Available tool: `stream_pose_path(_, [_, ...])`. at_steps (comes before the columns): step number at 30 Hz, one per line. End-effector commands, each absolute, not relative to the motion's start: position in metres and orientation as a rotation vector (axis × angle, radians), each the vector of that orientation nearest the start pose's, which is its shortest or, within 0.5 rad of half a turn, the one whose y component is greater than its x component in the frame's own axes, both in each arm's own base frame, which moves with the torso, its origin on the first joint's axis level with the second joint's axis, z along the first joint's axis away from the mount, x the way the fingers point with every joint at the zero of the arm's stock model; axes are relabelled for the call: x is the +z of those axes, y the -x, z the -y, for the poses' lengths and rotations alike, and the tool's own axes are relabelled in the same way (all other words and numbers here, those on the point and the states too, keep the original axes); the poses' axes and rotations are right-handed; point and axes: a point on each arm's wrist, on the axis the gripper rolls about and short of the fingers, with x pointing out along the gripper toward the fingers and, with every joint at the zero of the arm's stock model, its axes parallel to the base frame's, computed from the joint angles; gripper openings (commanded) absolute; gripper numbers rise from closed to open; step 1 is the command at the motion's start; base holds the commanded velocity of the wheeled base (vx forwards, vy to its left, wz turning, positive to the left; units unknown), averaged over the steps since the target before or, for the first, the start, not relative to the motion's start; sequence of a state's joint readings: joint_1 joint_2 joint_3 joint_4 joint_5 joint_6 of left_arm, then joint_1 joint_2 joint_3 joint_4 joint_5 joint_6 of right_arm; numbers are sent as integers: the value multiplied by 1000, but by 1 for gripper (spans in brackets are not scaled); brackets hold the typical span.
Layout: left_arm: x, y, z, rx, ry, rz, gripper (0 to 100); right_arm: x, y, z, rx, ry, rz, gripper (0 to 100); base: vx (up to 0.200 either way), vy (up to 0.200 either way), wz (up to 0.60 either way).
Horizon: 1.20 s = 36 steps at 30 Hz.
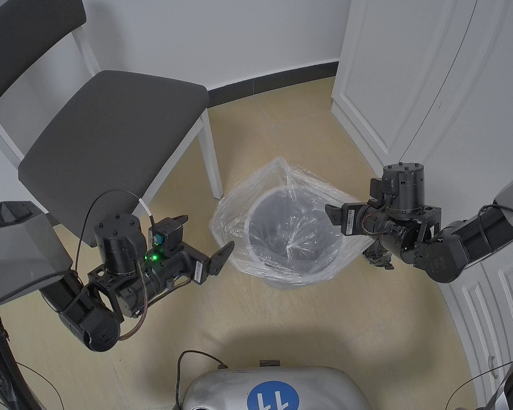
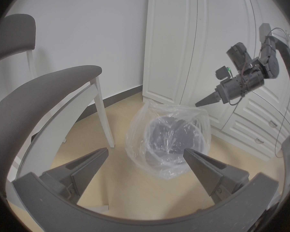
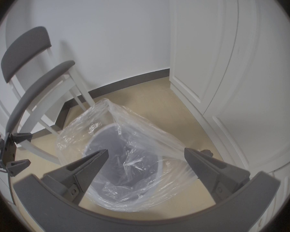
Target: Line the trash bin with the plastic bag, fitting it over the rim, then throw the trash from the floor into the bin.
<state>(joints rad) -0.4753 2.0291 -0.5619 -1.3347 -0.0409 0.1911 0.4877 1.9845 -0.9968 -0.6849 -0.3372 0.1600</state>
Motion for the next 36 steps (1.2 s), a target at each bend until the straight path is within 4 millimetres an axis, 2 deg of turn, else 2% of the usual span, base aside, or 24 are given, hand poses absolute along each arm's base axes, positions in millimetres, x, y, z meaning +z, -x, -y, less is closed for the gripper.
stream_pose_path(1, [120, -309, 187, -517, -96, -82, 100, 145, -332, -167, 82, -112, -288, 100, 0, 0, 0])
stream_pose_path(4, [128, -308, 203, -522, -19, -174, 100, 141, -336, -161, 54, -147, -302, 100, 0, 0, 0])
stream_pose_path(7, [131, -317, 208, -511, 27, -222, 100, 131, -347, -158, 32, -146, -316, 100, 0, 0, 0])
stream_pose_path(9, [131, -321, 209, -503, 40, -230, 100, 130, -352, -159, 32, -149, -313, 100, 0, 0, 0])
stream_pose_path(14, [124, -336, 208, -411, 57, -238, 100, 102, -382, -166, 10, -139, -344, 100, 0, 0, 0])
stream_pose_path(16, [119, -341, 203, -388, 51, -246, 100, 96, -385, -167, 8, -134, -352, 100, 0, 0, 0])
stream_pose_path(24, [103, -361, 195, -345, 44, -265, 100, 99, -401, -152, -28, -161, -321, 100, 0, 0, 0])
stream_pose_path(32, [103, -364, 193, -340, 45, -262, 100, 104, -412, -146, -48, -212, -286, 100, 0, 0, 0])
stream_pose_path(36, [99, -366, 193, -341, 42, -271, 100, 98, -415, -147, -48, -209, -297, 100, 0, 0, 0])
